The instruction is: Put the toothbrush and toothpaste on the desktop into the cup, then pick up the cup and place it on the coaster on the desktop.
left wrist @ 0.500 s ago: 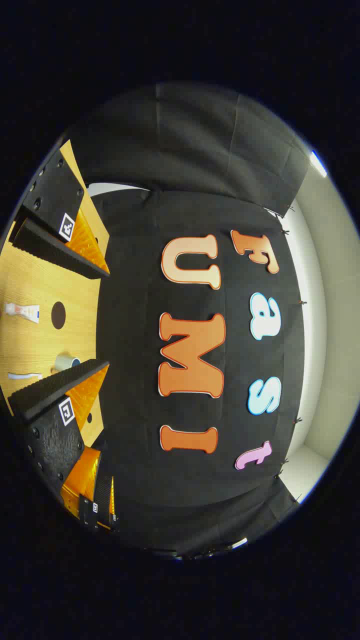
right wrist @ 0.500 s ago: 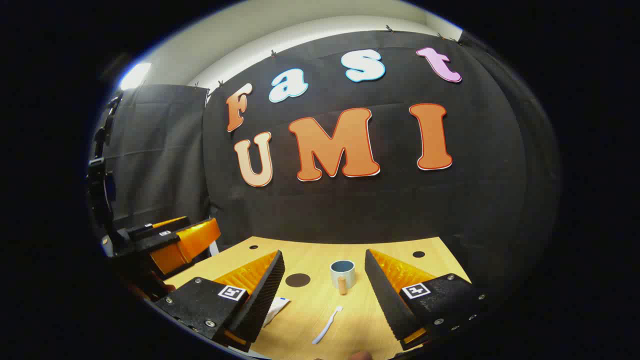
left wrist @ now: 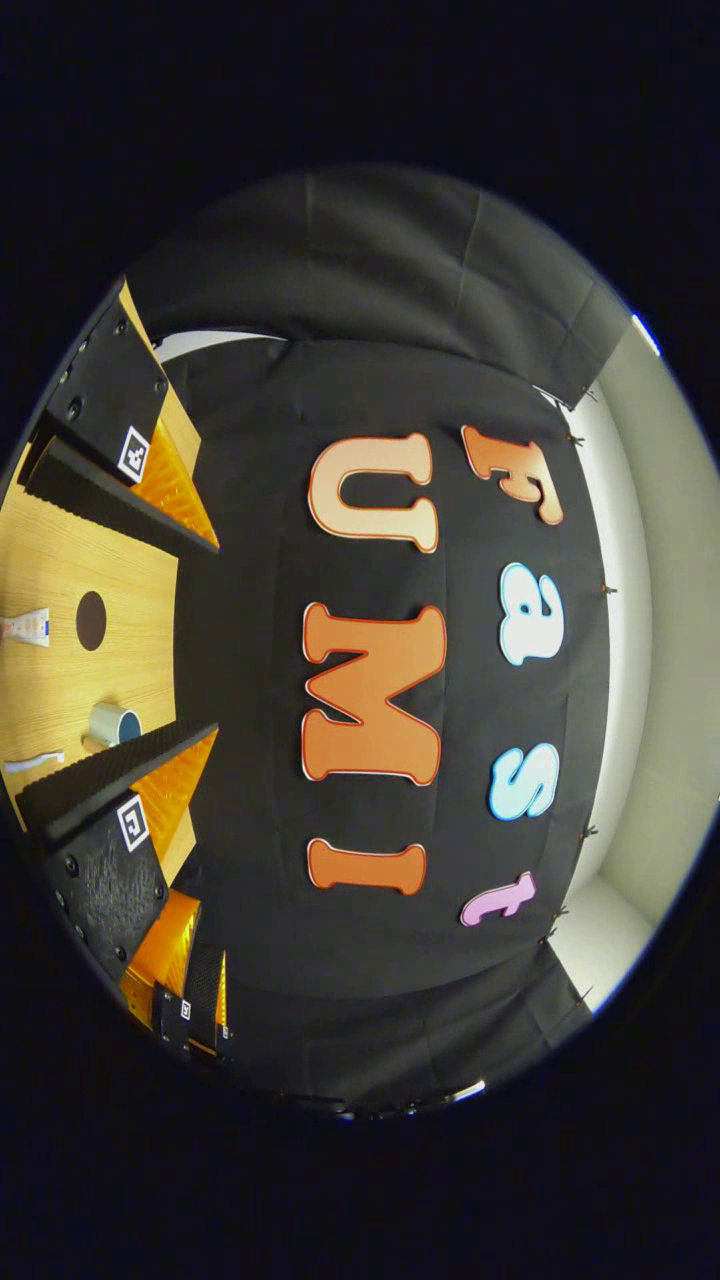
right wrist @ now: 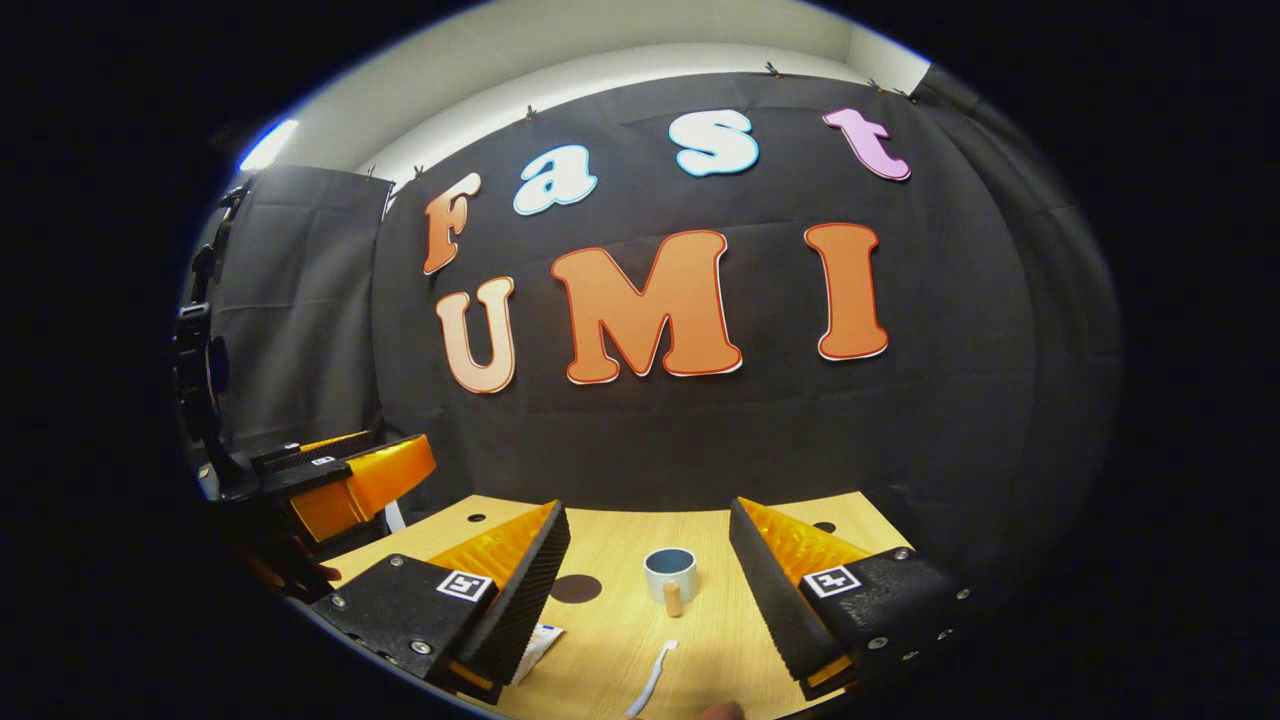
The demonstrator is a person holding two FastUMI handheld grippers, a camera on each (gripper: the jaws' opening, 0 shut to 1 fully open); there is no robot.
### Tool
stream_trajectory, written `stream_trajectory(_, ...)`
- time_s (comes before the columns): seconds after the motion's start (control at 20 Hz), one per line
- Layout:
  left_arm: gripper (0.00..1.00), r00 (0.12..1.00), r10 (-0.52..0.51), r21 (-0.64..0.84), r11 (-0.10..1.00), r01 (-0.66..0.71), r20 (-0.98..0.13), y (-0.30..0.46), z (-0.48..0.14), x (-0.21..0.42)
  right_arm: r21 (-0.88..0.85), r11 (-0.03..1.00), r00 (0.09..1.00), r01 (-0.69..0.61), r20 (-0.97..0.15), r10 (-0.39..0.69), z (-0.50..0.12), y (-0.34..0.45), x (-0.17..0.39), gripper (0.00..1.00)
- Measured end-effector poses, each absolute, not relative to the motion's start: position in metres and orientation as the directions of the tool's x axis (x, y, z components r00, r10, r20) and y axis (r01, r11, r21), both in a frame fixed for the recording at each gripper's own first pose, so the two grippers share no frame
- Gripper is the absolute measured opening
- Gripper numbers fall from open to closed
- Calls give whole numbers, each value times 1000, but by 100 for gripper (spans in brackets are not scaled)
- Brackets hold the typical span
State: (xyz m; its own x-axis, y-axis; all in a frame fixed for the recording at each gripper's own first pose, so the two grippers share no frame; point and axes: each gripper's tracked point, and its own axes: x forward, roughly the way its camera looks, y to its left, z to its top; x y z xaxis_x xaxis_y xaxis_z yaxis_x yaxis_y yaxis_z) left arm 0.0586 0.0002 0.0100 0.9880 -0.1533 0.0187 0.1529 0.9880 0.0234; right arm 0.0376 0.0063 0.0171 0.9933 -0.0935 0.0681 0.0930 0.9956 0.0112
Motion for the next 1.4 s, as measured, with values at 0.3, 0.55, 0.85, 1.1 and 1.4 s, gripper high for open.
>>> stream_trajectory(0.3,96,984,-177,21,984,177,26,11,9,72,13,993,992,121,-23,-121,-5,8,57,97)
stream_trajectory(0.55,96,989,-148,11,989,148,-24,32,-13,81,34,983,942,180,-295,-162,-68,-2,70,97)
stream_trajectory(0.85,96,992,-106,18,994,107,-72,53,-34,89,-3,985,855,170,-496,-149,-130,1,78,93)
stream_trajectory(1.1,97,989,-77,28,996,81,-125,64,-54,96,-40,989,739,144,-660,-134,-192,2,77,88)
stream_trajectory(1.4,97,976,-44,30,998,52,-212,76,-85,100,-27,989,528,147,-843,-102,-251,0,67,81)
